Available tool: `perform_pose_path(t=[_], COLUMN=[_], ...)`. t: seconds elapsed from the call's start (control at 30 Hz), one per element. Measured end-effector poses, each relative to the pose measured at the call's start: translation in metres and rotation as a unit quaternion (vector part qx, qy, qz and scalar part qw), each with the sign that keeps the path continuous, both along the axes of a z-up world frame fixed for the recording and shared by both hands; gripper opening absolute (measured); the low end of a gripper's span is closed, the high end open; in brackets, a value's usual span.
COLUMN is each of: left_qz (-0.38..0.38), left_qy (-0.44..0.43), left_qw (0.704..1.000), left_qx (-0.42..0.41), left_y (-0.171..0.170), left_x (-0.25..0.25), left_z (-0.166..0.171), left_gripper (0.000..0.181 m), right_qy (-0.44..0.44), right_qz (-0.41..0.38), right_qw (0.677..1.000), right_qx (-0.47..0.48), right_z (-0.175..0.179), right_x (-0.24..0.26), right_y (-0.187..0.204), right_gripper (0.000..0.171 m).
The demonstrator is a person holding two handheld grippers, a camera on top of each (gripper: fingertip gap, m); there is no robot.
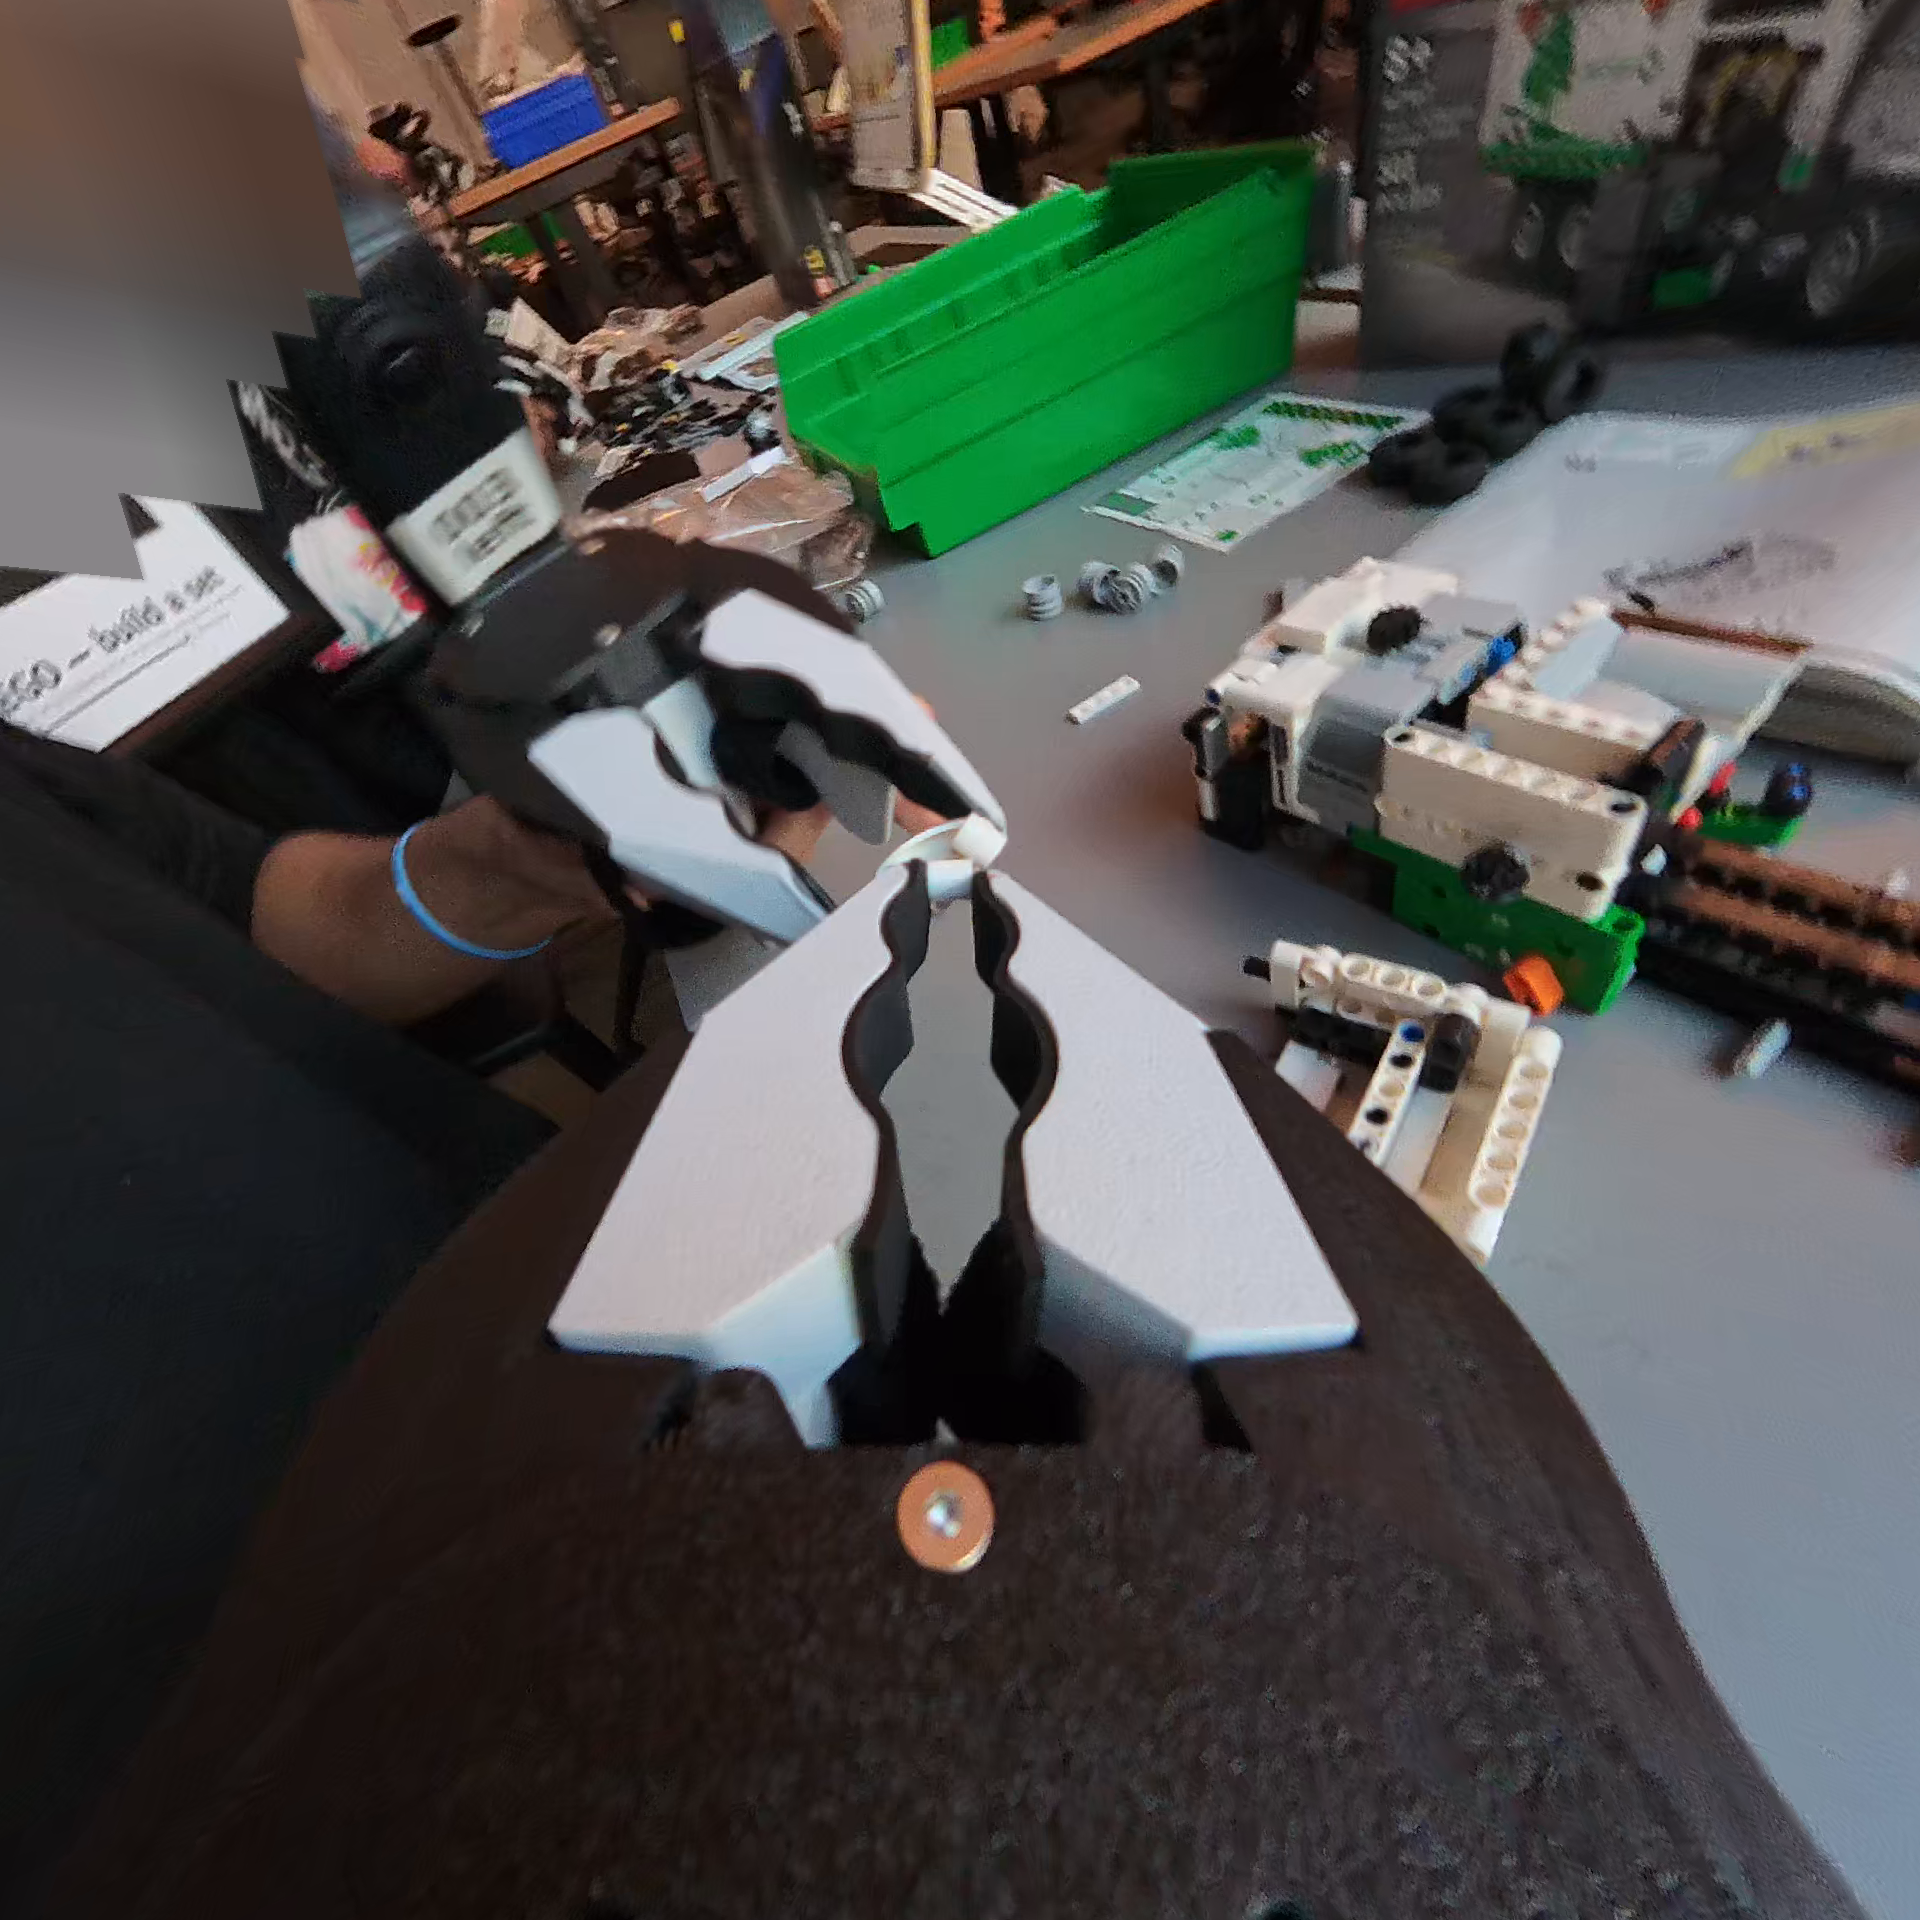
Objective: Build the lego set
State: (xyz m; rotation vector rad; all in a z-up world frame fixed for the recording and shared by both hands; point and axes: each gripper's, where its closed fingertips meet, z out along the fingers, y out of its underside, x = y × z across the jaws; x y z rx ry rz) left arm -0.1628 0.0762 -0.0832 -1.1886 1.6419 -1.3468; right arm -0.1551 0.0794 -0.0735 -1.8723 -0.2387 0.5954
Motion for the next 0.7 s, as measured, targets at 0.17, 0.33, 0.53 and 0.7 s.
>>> perform_pose_path(t=[0.17,0.33,0.53,0.7], left_qz=[-0.107,-0.085,-0.087,-0.049], left_qy=[-0.022,-0.047,-0.043,-0.036], left_qw=[0.988,0.995,0.995,0.996], left_qx=[-0.111,-0.028,0.007,0.060], left_y=[-0.011,-0.010,-0.014,-0.007], left_x=[-0.013,-0.015,-0.016,-0.011], left_z=[0.018,0.013,0.009,0.005], left_gripper=[0.035,0.025,0.026,0.026], right_qy=[-0.013,0.072,0.076,0.097], right_qz=[0.057,0.082,0.107,0.092], right_qw=[0.998,0.994,0.991,0.990], right_qx=[0.019,0.005,-0.016,-0.036], right_z=[0.004,0.009,0.004,0.002], right_x=[-0.019,-0.025,-0.031,-0.027], right_y=[-0.004,-0.005,-0.008,-0.003], right_gripper=[0.007,0.007,0.007,0.007])
